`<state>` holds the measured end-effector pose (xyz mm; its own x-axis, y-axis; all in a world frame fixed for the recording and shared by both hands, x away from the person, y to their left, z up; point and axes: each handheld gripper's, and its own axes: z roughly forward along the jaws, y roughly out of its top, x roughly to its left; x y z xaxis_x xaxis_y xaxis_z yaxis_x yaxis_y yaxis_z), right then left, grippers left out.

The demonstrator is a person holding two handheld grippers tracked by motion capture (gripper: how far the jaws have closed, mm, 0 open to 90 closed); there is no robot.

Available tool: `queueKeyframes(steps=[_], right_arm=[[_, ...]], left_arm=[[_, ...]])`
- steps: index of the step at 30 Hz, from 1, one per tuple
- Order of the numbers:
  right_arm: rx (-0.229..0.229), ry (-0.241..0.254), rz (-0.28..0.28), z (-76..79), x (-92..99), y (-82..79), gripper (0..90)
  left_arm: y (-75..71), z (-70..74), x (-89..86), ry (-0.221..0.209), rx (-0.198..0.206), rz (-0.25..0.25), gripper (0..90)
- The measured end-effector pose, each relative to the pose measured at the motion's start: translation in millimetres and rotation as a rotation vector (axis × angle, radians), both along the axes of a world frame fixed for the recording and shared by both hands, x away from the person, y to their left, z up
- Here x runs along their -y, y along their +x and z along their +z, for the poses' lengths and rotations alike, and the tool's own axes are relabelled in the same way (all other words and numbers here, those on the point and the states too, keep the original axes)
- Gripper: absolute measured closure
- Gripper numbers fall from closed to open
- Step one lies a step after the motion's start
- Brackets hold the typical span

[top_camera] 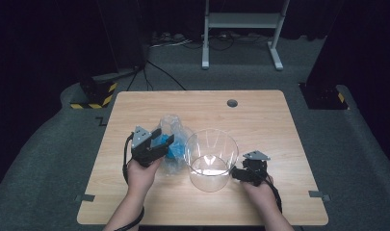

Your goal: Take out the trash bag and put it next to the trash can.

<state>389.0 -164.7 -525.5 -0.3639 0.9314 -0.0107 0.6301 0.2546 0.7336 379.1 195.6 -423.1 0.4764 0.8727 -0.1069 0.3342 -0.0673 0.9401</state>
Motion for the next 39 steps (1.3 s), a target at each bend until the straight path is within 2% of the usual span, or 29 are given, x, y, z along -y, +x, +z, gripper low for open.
queueKeyframes(steps=[4, 8, 10, 13, 15, 17, 18, 20, 22, 24, 27, 31, 33, 35, 36, 37, 39], right_arm=[[0.0, 0.0, -0.003, 0.0, -0.2, -0.2, 18.3], [0.001, -0.001, -0.01, -0.1, -0.7, -0.5, 17.8], [-0.001, 0.0, -0.014, 0.0, -0.9, -0.4, 17.5], [-0.001, 0.002, -0.01, -0.2, -0.6, 0.4, 16.9], [-0.002, 0.0, -0.01, -0.1, -0.5, 0.5, 16.8], [-0.001, 0.001, -0.005, -0.2, -0.3, 1.0, 16.5], [0.0, -0.001, -0.004, -0.2, -0.2, 1.3, 16.4], [-0.001, -0.001, -0.005, -0.2, -0.5, 1.4, 16.3], [-0.002, 0.0, -0.006, -0.2, -0.7, 1.4, 16.2], [-0.001, -0.001, -0.006, -0.2, -0.8, 1.5, 16.1], [-0.004, 0.001, -0.01, -0.1, -1.4, 1.3, 16.0], [-0.004, 0.001, -0.012, -0.1, -1.6, 1.3, 16.0], [-0.003, -0.002, -0.012, 0.0, -1.6, 1.5, 15.9], [-0.004, -0.002, -0.012, 0.0, -1.6, 1.5, 15.9], [-0.003, -0.002, -0.012, 0.0, -1.6, 1.5, 15.9], [-0.004, -0.002, -0.012, 0.0, -1.6, 1.5, 15.9], [-0.004, -0.001, -0.012, -0.1, -1.6, 1.5, 15.9]], left_arm=[[-5.9, 8.3, 2.2, 0.001, 0.01, -0.006, 32.7], [-6.5, 17.2, 0.5, 0.025, -0.004, -0.007, 29.3], [-10.1, 20.8, -4.0, 0.035, -0.016, -0.004, 29.1], [-18.1, 21.5, -10.9, 0.077, -0.031, -0.004, 27.7], [-23.6, 18.0, -16.3, 0.081, -0.066, -0.017, 26.9], [-29.8, 10.3, -23.0, 0.089, -0.123, -0.048, 24.0], [-32.0, 7.5, -24.7, 0.091, -0.144, -0.054, 19.6], [-39.6, -0.9, -28.3, 0.116, -0.181, -0.06, 18.7], [-47.9, -8.5, -28.7, 0.183, -0.213, -0.058, 17.6], [-57.2, -15.3, -31.0, 0.206, -0.211, -0.045, 15.2], [-66.5, -29.4, -39.2, 0.207, -0.221, -0.028, 14.7], [-69.0, -57.8, -49.4, 0.234, -0.267, -0.018, 14.5], [-68.6, -78.1, -48.8, 0.304, -0.297, -0.059, 14.7], [-64.9, -92.7, -45.0, 0.362, -0.36, -0.083, 14.2], [-63.3, -97.0, -44.0, 0.373, -0.375, -0.084, 13.5], [-60.6, -101.3, -43.9, 0.331, -0.369, -0.08, 10.4], [-57.7, -101.2, -41.7, 0.333, -0.371, -0.072, 8.1]])
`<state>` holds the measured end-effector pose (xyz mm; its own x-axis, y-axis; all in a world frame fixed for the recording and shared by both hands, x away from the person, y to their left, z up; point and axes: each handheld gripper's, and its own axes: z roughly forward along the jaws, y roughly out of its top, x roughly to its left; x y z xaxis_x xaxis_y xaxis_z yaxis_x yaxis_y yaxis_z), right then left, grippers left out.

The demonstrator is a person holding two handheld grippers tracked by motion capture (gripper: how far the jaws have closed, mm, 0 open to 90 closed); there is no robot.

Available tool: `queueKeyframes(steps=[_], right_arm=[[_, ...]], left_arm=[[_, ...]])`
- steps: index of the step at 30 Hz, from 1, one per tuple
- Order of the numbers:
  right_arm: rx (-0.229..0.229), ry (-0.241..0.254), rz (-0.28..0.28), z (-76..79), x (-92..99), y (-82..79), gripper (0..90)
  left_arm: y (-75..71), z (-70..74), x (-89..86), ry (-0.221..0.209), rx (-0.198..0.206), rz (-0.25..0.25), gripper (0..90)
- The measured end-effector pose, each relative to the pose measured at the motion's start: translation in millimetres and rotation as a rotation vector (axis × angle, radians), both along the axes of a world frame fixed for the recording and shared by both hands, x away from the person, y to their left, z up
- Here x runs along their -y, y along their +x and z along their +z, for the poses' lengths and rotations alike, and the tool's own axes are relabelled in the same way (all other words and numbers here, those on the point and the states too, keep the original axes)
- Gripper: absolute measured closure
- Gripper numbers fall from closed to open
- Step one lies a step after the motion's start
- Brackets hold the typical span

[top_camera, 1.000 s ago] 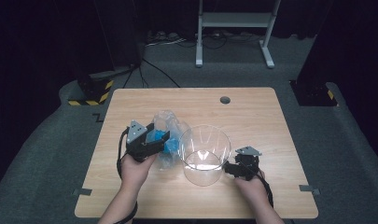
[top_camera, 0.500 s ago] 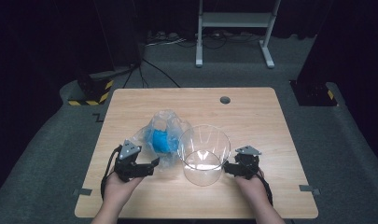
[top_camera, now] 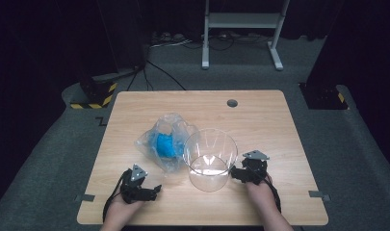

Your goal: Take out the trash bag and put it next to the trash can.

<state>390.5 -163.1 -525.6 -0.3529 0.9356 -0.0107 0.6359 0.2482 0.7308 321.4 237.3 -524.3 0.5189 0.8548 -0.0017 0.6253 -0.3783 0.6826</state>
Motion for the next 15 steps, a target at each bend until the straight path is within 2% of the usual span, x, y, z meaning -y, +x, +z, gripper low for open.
queueKeyframes(steps=[2, 4, 15], right_arm=[[0.0, 0.0, 0.0, 0.0, 0.0, 0.0, 15.8], [0.001, 0.0, 0.002, -0.1, 0.0, 0.3, 15.6], [0.002, -0.003, 0.009, -0.3, -0.9, 1.7, 15.1]], left_arm=[[1.6, -2.7, 2.3, -0.008, 0.015, -0.014, 4.9], [4.1, -4.1, 6.9, -0.012, 0.014, -0.023, 0.2], [9.9, -2.3, 8.8, 0.005, -0.001, -0.058, 0.3]])
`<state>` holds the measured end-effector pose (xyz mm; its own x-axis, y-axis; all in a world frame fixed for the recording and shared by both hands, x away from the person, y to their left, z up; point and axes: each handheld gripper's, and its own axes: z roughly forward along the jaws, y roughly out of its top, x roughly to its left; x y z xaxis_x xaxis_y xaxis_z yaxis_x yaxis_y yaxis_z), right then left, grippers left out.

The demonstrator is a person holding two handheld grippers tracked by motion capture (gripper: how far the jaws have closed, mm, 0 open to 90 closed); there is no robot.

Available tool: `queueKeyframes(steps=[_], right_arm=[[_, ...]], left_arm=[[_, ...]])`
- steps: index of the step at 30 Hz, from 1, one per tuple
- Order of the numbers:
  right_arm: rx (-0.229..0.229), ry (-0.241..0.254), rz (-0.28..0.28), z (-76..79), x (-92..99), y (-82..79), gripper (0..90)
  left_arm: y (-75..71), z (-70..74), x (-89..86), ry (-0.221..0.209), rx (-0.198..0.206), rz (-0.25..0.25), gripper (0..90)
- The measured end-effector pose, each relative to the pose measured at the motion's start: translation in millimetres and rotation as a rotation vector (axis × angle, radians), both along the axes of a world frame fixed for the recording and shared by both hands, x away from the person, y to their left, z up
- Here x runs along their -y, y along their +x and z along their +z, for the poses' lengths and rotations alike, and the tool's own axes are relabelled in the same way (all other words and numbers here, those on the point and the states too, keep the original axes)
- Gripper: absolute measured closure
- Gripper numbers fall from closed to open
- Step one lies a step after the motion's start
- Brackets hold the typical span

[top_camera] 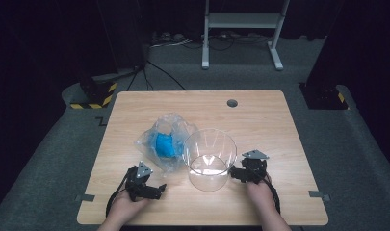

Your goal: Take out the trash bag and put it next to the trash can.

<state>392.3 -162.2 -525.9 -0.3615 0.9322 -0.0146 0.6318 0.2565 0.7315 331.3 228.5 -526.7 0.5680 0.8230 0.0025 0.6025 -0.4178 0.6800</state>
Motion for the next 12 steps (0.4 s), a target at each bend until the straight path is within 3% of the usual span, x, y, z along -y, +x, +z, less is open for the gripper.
queueKeyframes(steps=[5, 12], right_arm=[[0.0, 0.002, -0.004, 0.0, -0.4, -0.2, 15.1], [-0.002, 0.003, -0.005, 0.0, -0.7, -0.2, 15.0]], left_arm=[[4.1, 0.6, 1.8, -0.001, -0.011, -0.016, 0.4], [2.5, -0.6, 1.9, -0.007, 0.004, -0.011, 0.4]])
